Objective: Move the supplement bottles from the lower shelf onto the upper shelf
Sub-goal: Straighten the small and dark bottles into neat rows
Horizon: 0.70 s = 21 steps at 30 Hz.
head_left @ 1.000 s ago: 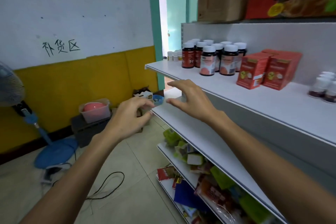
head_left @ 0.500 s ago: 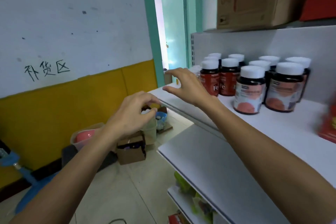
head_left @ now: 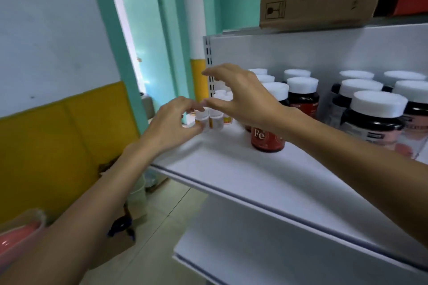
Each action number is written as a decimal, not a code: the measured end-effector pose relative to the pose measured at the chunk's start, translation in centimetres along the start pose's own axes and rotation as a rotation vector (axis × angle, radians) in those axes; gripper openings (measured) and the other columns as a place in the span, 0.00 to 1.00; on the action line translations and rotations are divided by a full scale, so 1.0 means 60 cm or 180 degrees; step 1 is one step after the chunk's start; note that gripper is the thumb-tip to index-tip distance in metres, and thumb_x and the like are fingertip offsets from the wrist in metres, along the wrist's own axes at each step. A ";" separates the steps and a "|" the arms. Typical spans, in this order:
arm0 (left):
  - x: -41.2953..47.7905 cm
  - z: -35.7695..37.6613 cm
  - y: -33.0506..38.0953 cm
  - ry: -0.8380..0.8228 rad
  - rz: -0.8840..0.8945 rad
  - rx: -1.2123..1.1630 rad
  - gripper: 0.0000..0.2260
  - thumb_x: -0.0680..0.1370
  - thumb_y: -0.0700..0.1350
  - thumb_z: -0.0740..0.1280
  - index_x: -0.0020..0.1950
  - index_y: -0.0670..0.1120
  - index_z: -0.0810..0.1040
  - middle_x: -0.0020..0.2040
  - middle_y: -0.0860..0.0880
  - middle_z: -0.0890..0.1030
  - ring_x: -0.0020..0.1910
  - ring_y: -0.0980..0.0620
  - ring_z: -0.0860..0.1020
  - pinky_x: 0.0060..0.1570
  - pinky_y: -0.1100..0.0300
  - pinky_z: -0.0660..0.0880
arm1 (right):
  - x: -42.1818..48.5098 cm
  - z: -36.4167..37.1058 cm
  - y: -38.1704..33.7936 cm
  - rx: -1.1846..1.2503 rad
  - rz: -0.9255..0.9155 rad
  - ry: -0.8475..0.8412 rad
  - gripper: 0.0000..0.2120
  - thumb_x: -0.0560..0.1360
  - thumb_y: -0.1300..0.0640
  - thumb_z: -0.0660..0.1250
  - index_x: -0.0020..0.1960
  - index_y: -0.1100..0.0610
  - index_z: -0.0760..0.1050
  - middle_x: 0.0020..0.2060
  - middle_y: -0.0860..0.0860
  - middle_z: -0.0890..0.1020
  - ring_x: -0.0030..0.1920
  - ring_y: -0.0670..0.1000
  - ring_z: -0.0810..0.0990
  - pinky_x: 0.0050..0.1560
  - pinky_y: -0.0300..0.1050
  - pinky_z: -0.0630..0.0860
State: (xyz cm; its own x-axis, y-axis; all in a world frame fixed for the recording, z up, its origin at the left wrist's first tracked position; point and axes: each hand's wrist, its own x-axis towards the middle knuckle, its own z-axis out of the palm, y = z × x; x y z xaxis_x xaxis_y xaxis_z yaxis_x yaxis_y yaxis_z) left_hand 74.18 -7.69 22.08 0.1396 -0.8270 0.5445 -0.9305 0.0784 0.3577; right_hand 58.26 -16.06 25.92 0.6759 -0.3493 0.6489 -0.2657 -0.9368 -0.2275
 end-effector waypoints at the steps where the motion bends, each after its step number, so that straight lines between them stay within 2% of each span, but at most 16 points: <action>1: 0.022 0.007 -0.019 -0.0082 0.0065 -0.0068 0.17 0.69 0.50 0.72 0.56 0.47 0.78 0.52 0.50 0.78 0.51 0.53 0.75 0.53 0.59 0.72 | 0.009 0.003 -0.003 -0.0063 0.0040 0.0027 0.26 0.73 0.50 0.70 0.68 0.59 0.70 0.62 0.55 0.75 0.63 0.54 0.73 0.58 0.40 0.65; 4: 0.082 0.026 -0.066 -0.0249 0.0402 -0.0257 0.20 0.67 0.54 0.71 0.57 0.49 0.76 0.53 0.52 0.76 0.54 0.50 0.75 0.55 0.52 0.73 | 0.029 0.015 -0.009 -0.0365 0.0169 0.0119 0.26 0.73 0.51 0.70 0.68 0.59 0.69 0.63 0.55 0.75 0.63 0.54 0.73 0.58 0.38 0.65; 6: 0.112 0.035 -0.088 -0.0321 0.0603 -0.0441 0.24 0.65 0.58 0.71 0.58 0.50 0.76 0.55 0.53 0.75 0.56 0.51 0.74 0.56 0.54 0.71 | 0.036 0.025 -0.011 -0.0487 0.0277 0.0174 0.26 0.73 0.51 0.70 0.67 0.59 0.70 0.62 0.55 0.75 0.58 0.50 0.74 0.54 0.34 0.64; 7: 0.124 0.038 -0.096 -0.0374 0.0703 -0.0530 0.25 0.65 0.60 0.71 0.59 0.51 0.75 0.56 0.53 0.75 0.58 0.51 0.73 0.57 0.56 0.70 | 0.039 0.031 -0.011 -0.0527 0.0372 0.0183 0.26 0.73 0.51 0.70 0.67 0.58 0.70 0.62 0.54 0.75 0.53 0.45 0.73 0.51 0.29 0.63; 9: 0.140 0.043 -0.113 -0.0515 0.0849 -0.0675 0.30 0.64 0.62 0.71 0.62 0.51 0.73 0.58 0.53 0.72 0.60 0.54 0.70 0.57 0.58 0.68 | 0.047 0.049 -0.010 -0.0590 0.0559 0.0191 0.25 0.73 0.52 0.71 0.67 0.58 0.70 0.62 0.54 0.75 0.46 0.39 0.66 0.47 0.26 0.62; 10: 0.145 0.045 -0.120 -0.0609 0.0883 -0.0726 0.32 0.64 0.63 0.71 0.64 0.51 0.71 0.59 0.54 0.70 0.61 0.55 0.68 0.58 0.58 0.67 | 0.051 0.059 -0.007 -0.0615 0.0639 0.0241 0.25 0.73 0.52 0.71 0.67 0.59 0.71 0.62 0.54 0.75 0.46 0.39 0.65 0.47 0.27 0.61; 12: 0.149 0.050 -0.132 -0.0874 0.0876 -0.0788 0.40 0.61 0.65 0.72 0.69 0.52 0.66 0.63 0.54 0.68 0.62 0.56 0.66 0.59 0.59 0.65 | 0.057 0.077 0.001 -0.0656 0.0813 0.0419 0.25 0.72 0.53 0.71 0.66 0.60 0.72 0.60 0.55 0.76 0.49 0.44 0.71 0.49 0.29 0.61; 14: 0.147 0.056 -0.141 -0.1147 0.0854 -0.0975 0.50 0.55 0.70 0.68 0.73 0.52 0.59 0.67 0.55 0.64 0.64 0.58 0.63 0.60 0.61 0.62 | 0.058 0.097 0.007 -0.0703 0.1107 0.0606 0.24 0.73 0.53 0.70 0.66 0.60 0.71 0.60 0.56 0.76 0.57 0.51 0.75 0.52 0.30 0.62; 16: 0.143 0.070 -0.142 -0.1421 0.0878 -0.1205 0.54 0.55 0.68 0.70 0.75 0.52 0.53 0.69 0.57 0.63 0.66 0.59 0.62 0.60 0.63 0.61 | 0.059 0.115 0.011 -0.0689 0.1555 0.0688 0.25 0.75 0.52 0.68 0.69 0.60 0.68 0.62 0.56 0.75 0.62 0.53 0.72 0.57 0.33 0.63; 18: 0.139 0.089 -0.140 -0.1680 0.0865 -0.1370 0.56 0.59 0.61 0.77 0.77 0.51 0.46 0.73 0.55 0.62 0.69 0.57 0.63 0.62 0.63 0.63 | 0.061 0.132 0.016 -0.0595 0.2052 0.0601 0.27 0.76 0.51 0.66 0.71 0.59 0.64 0.66 0.56 0.71 0.66 0.54 0.69 0.64 0.40 0.63; 21: 0.141 0.123 -0.141 -0.1794 0.0674 -0.1674 0.59 0.61 0.58 0.77 0.76 0.51 0.38 0.75 0.54 0.60 0.71 0.54 0.64 0.67 0.59 0.64 | 0.071 0.150 0.021 -0.0387 0.2669 0.0457 0.30 0.77 0.50 0.64 0.74 0.59 0.59 0.72 0.56 0.64 0.72 0.53 0.62 0.69 0.43 0.58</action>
State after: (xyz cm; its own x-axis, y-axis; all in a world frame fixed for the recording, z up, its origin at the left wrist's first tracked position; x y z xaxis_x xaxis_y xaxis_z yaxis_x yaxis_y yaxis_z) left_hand 80.75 -19.46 18.04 -0.3452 -0.9110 0.2257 -0.6168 0.4014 0.6771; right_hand 66.98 -18.89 21.84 0.1319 -0.9119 0.3886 -0.7160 -0.3588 -0.5988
